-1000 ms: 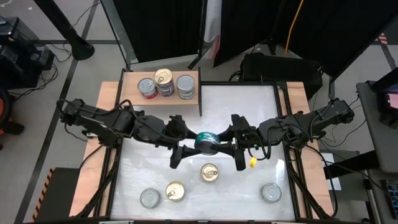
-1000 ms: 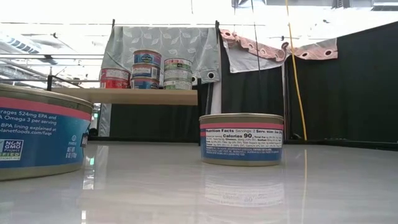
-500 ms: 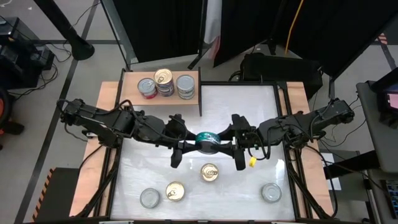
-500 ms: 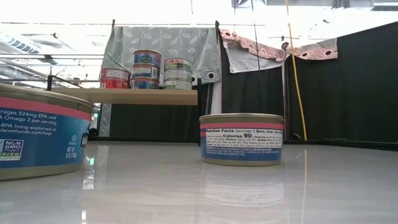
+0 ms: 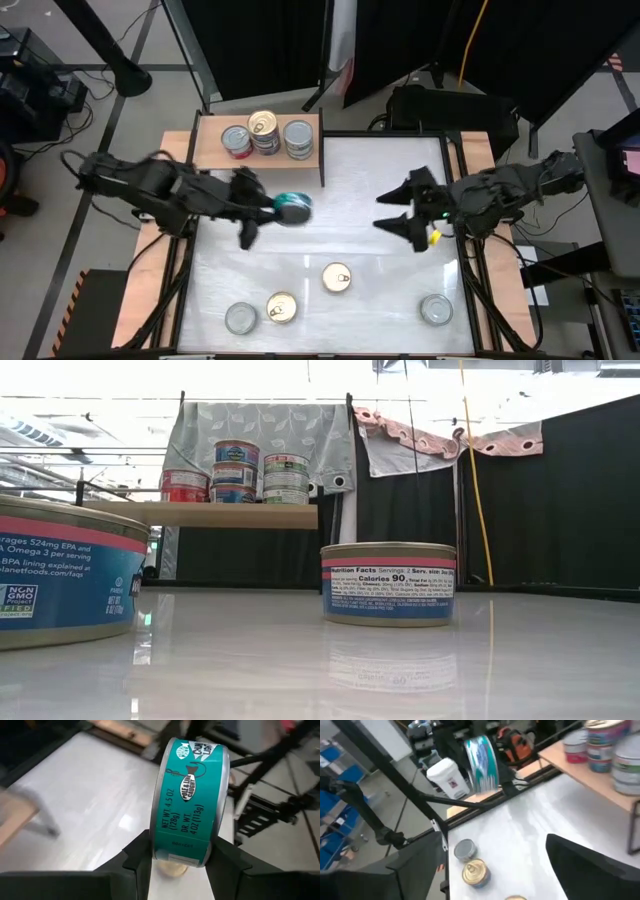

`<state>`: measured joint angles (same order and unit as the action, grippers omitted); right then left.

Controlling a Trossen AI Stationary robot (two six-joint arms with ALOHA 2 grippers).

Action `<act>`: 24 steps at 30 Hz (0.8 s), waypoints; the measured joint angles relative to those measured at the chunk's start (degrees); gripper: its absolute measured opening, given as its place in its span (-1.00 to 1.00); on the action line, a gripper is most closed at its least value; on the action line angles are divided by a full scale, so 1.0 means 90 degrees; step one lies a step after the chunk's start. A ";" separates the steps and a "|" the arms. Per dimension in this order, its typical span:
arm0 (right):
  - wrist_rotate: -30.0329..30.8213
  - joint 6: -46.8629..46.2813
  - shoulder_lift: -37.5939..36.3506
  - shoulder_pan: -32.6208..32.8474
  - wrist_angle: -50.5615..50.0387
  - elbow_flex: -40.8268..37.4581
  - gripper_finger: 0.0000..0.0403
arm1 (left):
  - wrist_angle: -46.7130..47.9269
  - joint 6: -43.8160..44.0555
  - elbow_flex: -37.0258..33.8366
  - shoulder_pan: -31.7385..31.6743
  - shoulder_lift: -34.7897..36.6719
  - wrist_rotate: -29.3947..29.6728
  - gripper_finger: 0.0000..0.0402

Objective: Stack canned seafood by type on shelf
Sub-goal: Put the green blue tuna can on the shelf

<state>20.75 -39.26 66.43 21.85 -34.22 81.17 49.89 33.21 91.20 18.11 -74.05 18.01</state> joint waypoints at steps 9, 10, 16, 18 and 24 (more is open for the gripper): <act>0.0126 -0.0061 -0.0429 0.0000 -0.0967 0.0000 0.70 | 0.3165 0.2034 0.0002 0.0102 0.0888 0.1225 -0.28; 0.0203 -0.0067 -0.0426 0.0000 -0.1075 0.0000 0.70 | 0.3568 0.2163 0.0002 0.0063 0.0887 0.1369 -0.28; 0.0390 -0.0069 -0.0378 -0.0008 -0.1468 -0.0001 0.69 | 0.4425 0.2452 -0.0137 -0.0454 0.0793 0.1821 -0.28; 0.0461 -0.0067 -0.0386 -0.0040 -0.1551 0.0000 0.69 | 0.4424 0.2374 -0.0134 -0.0739 0.0726 0.1873 -0.28; 0.0581 -0.0222 -0.0454 -0.0058 -0.2095 -0.0002 0.69 | 0.4376 0.1091 0.0208 -0.1658 0.0480 0.2228 -0.28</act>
<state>25.98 -41.25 62.35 21.32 -53.07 81.15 89.27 43.03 93.07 3.18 -69.74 38.06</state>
